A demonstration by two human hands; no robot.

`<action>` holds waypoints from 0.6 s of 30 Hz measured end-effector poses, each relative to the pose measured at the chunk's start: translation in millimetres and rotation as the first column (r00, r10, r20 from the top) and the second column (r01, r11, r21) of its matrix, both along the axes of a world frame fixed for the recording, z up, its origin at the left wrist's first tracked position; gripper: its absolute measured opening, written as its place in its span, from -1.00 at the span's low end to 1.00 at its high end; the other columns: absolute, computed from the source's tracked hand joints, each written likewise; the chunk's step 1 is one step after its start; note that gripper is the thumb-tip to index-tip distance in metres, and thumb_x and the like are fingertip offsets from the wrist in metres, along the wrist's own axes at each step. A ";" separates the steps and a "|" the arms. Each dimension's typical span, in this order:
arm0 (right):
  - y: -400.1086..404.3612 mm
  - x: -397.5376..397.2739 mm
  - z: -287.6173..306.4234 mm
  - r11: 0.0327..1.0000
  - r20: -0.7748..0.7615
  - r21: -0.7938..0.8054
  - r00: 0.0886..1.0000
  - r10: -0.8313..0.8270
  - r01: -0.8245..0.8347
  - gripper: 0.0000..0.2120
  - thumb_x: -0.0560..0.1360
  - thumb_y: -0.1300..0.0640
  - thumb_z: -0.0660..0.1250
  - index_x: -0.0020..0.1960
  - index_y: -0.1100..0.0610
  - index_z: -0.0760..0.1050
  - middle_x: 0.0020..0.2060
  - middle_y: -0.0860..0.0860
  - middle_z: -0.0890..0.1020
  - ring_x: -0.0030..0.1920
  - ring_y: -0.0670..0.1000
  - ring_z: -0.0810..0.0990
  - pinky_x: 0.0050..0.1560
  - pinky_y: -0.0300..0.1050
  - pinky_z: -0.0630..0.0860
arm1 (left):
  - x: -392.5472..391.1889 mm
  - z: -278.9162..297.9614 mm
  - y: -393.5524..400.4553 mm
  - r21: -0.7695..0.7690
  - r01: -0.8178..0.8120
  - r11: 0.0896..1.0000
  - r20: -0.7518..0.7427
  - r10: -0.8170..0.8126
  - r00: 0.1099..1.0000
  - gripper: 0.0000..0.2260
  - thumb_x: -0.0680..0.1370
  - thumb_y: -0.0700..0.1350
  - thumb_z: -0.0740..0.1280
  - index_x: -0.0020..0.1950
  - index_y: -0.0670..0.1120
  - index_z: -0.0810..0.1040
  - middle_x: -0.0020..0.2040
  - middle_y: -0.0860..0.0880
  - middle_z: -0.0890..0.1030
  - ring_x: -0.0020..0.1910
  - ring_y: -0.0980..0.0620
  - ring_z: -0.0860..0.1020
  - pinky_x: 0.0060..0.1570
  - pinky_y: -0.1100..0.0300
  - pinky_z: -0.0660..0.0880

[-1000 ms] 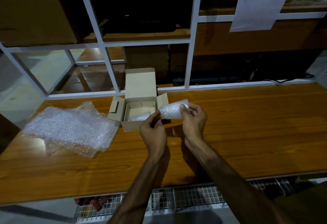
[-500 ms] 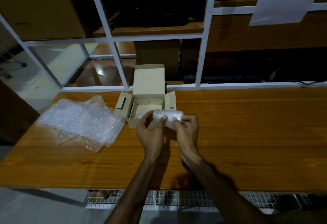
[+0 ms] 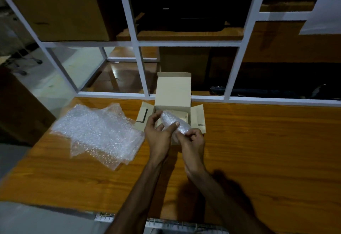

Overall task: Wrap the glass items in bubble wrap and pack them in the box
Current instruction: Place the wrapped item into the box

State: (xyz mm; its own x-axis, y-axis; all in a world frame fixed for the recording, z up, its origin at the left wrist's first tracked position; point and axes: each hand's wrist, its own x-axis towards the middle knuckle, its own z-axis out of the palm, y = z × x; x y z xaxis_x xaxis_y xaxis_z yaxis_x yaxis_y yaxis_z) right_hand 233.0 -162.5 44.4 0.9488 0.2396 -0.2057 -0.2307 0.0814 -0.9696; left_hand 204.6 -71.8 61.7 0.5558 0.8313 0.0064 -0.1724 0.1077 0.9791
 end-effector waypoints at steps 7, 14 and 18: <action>38.8 18.2 7.8 0.993 0.036 -0.117 0.999 0.017 -0.012 -0.86 0.55 0.04 0.50 -0.03 0.07 0.59 -0.02 0.01 0.69 -0.05 0.01 0.72 -0.03 0.07 0.72 | 16.1 0.2 67.4 -0.087 0.089 0.992 -0.050 -0.094 0.994 -0.51 0.40 -0.33 0.62 0.27 -0.04 0.61 0.26 0.03 0.65 0.27 -0.04 0.63 0.19 -0.20 0.65; 42.6 79.7 31.9 0.916 0.198 -0.349 0.940 0.276 -0.195 -0.62 0.60 -0.02 0.44 0.37 -0.07 0.46 0.15 -0.12 0.59 0.12 -0.09 0.61 0.05 -0.08 0.62 | 28.1 6.1 122.7 0.063 0.451 0.890 -0.184 -0.434 0.882 -0.35 0.36 -0.37 0.62 0.36 0.01 0.52 0.35 0.00 0.60 0.24 0.00 0.65 0.15 -0.14 0.68; 65.5 109.0 43.0 0.694 0.137 -0.569 0.782 0.609 -0.441 -0.40 0.58 -0.10 0.44 0.55 -0.16 0.29 0.27 -0.15 0.50 0.22 -0.04 0.56 0.07 -0.04 0.63 | 44.7 15.0 126.7 0.240 0.614 0.752 -0.286 -0.549 0.785 -0.20 0.32 -0.33 0.65 0.45 0.06 0.41 0.27 -0.02 0.64 0.25 -0.01 0.65 0.21 -0.07 0.66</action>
State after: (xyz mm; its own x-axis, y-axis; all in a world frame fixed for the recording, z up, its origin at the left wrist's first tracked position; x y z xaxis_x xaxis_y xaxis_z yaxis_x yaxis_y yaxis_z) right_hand 342.0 -97.1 87.4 0.7267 0.6649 -0.1728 0.2118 -0.4562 -0.8643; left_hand 249.3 54.8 76.7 0.9472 0.3173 0.0467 0.0121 -0.1809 0.9834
